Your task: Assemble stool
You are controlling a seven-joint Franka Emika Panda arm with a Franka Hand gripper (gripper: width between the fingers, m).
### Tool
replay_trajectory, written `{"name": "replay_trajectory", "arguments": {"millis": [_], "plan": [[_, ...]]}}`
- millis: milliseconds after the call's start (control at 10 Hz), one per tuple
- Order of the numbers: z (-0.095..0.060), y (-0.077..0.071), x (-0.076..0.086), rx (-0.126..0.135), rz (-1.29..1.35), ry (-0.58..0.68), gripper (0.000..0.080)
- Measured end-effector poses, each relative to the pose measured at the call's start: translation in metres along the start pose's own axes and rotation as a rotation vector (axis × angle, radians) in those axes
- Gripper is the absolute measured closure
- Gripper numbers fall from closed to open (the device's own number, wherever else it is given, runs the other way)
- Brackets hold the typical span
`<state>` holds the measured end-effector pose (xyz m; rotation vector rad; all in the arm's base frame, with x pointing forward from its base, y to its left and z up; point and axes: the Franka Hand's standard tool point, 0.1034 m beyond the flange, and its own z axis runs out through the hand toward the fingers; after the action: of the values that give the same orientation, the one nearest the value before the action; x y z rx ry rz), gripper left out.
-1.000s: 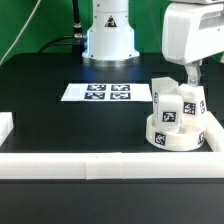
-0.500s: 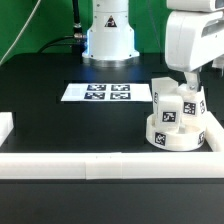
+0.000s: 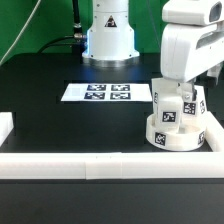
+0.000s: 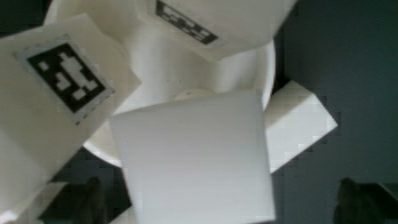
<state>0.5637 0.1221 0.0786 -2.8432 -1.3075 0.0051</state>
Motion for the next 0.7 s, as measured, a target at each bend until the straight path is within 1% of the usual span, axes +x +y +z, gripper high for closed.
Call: {"name": "replay_trajectory", "arguments": {"millis": [200,400,600,700], "plan": [[0.0036,0.0029,-0.0030,0.000,0.007,-0.001,0.0150],[0.0049,0.0029,-0.0035,0.000,0.009,-0.002,0.0150],[0.0048,0.0032,-0.0036,0.000,0.010,-0.002,0.0420],[0.0049,0.0033,-0.0037,0.000,0.010,-0.002,0.0463]]}}
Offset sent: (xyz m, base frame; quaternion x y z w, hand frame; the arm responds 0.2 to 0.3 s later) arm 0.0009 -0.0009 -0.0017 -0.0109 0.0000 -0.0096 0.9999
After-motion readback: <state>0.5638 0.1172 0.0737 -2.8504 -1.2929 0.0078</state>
